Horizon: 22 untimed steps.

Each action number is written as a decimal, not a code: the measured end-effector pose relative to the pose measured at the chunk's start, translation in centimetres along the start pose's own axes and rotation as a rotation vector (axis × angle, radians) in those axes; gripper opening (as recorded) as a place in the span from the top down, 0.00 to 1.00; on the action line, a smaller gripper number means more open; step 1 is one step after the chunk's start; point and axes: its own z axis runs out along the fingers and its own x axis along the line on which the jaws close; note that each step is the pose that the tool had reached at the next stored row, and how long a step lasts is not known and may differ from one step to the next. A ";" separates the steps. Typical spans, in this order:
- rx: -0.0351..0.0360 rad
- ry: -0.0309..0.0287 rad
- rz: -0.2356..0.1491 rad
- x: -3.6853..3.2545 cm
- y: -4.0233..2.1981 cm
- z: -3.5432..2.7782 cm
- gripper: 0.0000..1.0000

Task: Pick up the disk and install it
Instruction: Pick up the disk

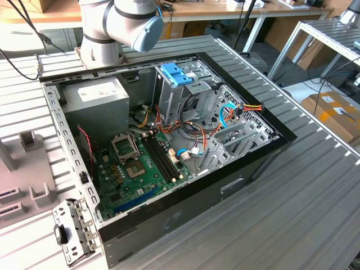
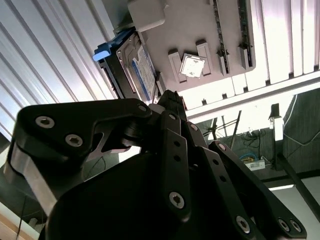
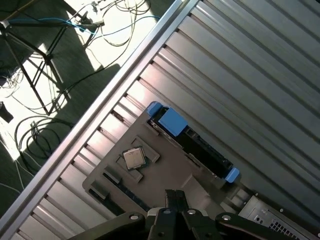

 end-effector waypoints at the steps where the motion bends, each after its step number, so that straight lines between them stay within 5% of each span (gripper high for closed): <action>1: -0.0001 0.0002 -0.003 0.00 0.00 0.00 0.89; 22: -0.0025 0.0037 -0.101 0.00 0.00 0.00 0.89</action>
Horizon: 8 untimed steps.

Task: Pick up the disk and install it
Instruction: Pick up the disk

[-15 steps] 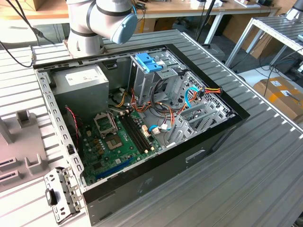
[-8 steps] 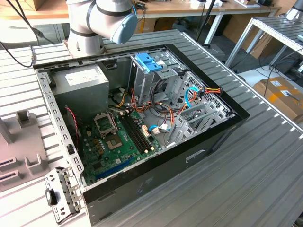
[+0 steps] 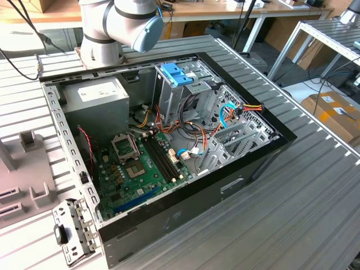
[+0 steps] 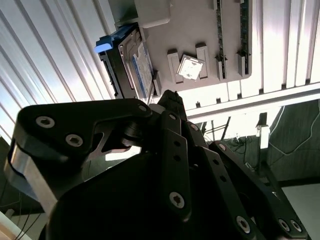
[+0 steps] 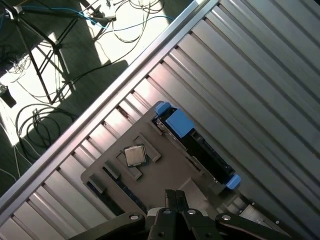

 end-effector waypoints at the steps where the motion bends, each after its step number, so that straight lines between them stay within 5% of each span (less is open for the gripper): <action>1: -0.0002 0.0001 -0.005 0.00 0.00 0.00 0.89; 8: -0.0009 0.0012 -0.034 0.00 0.00 0.00 0.89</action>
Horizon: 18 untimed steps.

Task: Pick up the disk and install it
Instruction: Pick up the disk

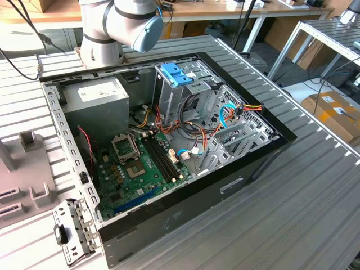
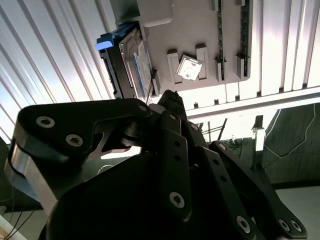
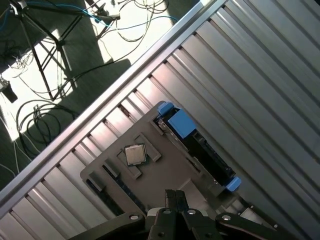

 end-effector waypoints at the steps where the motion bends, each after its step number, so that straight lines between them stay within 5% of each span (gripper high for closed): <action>1: -0.0001 0.0002 -0.003 0.00 0.00 0.00 0.89; 18: -0.0017 0.0025 -0.067 0.00 0.00 0.00 0.89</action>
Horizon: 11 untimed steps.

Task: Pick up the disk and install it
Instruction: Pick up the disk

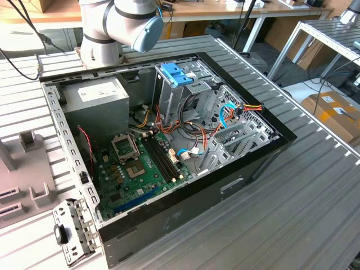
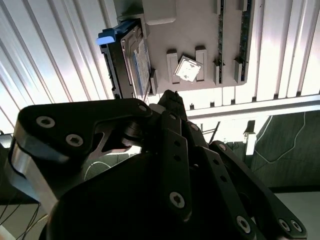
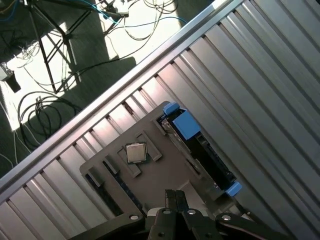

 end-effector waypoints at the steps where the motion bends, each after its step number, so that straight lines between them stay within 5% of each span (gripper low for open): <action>1: -0.0001 0.0001 -0.003 0.00 0.00 0.00 0.89; 11: -0.0011 0.0016 -0.045 0.00 0.00 0.00 0.89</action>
